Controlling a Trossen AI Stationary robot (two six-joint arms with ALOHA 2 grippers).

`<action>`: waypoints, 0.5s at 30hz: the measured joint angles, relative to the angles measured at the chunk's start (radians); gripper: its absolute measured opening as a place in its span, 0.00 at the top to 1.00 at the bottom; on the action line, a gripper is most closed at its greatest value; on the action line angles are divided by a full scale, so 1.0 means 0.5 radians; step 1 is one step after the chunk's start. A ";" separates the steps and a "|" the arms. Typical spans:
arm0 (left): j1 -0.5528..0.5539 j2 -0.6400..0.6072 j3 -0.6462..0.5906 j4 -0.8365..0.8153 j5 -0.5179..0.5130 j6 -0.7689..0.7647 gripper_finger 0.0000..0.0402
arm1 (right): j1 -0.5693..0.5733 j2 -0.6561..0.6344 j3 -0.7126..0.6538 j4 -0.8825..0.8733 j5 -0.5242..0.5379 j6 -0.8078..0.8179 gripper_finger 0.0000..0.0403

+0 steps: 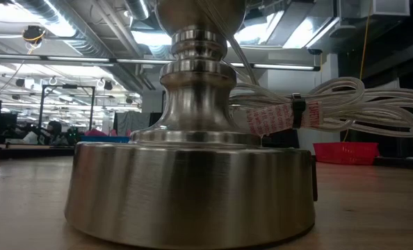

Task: Pick & Place School Supplies
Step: Put the yellow eraser into the orange basket

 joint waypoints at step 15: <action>0.002 0.271 0.353 -0.304 0.071 0.063 0.46 | 0.106 0.065 0.080 0.193 -0.059 -0.062 0.91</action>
